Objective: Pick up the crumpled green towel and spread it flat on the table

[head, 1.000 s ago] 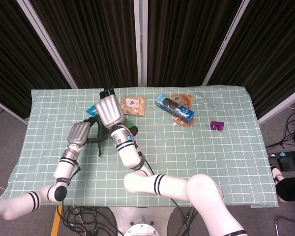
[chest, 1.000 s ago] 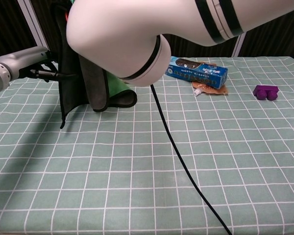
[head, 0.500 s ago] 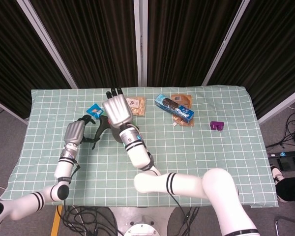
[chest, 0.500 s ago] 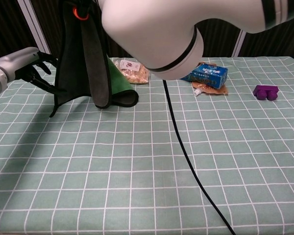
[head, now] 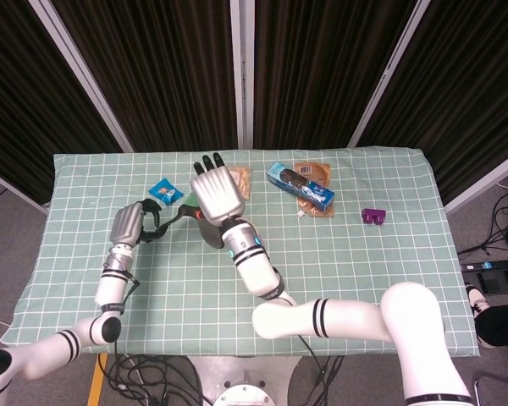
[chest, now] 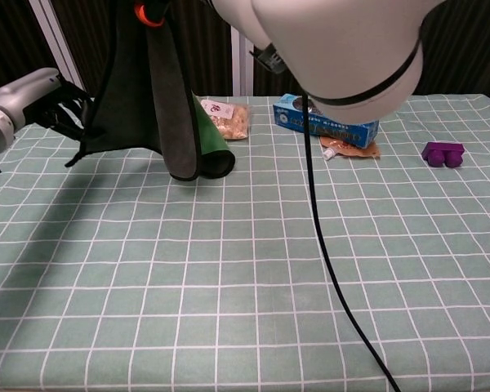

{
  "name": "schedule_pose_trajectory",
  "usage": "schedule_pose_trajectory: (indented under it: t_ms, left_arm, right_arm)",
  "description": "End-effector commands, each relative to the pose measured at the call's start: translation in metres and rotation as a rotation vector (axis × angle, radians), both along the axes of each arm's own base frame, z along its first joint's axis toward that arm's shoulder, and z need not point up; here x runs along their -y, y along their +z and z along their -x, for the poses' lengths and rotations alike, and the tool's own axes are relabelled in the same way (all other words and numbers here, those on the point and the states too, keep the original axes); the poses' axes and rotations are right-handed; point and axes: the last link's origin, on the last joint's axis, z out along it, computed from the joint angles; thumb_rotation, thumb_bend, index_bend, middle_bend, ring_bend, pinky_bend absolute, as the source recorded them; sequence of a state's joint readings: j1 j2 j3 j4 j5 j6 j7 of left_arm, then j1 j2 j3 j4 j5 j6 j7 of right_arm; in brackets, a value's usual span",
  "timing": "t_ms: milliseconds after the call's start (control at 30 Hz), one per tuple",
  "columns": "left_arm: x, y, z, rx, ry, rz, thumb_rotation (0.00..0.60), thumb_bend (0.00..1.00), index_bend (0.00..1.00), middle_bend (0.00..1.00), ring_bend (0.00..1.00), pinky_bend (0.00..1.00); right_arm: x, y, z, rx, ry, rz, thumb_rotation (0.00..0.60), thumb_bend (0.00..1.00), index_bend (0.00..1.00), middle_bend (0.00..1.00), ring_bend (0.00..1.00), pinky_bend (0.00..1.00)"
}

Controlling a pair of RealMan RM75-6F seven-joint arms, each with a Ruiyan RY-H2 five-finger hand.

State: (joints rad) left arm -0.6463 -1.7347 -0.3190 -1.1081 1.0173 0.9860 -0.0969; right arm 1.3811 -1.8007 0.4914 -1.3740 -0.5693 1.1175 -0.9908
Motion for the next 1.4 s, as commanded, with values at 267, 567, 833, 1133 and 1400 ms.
schedule_pose_trajectory:
  t_ms: [267, 567, 833, 1133, 1400]
  left_arm:
    - [0.018, 0.04, 0.001, 0.074, -0.078, -0.014, 0.6, 0.46, 0.89, 0.53, 0.4, 0.38]
    - [0.006, 0.093, -0.006, -0.057, -0.144, -0.135, 0.6, 0.46, 0.89, 0.53, 0.4, 0.37]
    - [-0.035, 0.123, -0.005, -0.195, -0.122, -0.288, 0.6, 0.46, 0.89, 0.53, 0.4, 0.37]
    - [-0.05, 0.134, -0.002, -0.247, -0.115, -0.368, 0.6, 0.46, 0.88, 0.53, 0.4, 0.37]
    - [-0.009, 0.078, 0.011, -0.301, -0.161, -0.233, 0.6, 0.45, 0.88, 0.53, 0.4, 0.37]
  right_arm:
    - [-0.009, 0.033, 0.037, 0.105, 0.0, -0.07, 0.415, 0.41, 0.87, 0.27, 0.16, 0.18]
    - [0.002, 0.059, 0.052, 0.259, -0.004, -0.139, 0.415, 0.41, 0.88, 0.28, 0.16, 0.18]
    - [0.033, 0.068, 0.062, 0.368, -0.036, -0.133, 0.416, 0.41, 0.88, 0.28, 0.16, 0.16]
    - [0.056, 0.064, 0.076, 0.41, -0.037, -0.138, 0.414, 0.41, 0.88, 0.29, 0.15, 0.15]
    - [0.045, 0.023, 0.118, 0.31, -0.046, -0.247, 0.42, 0.41, 0.89, 0.29, 0.15, 0.14]
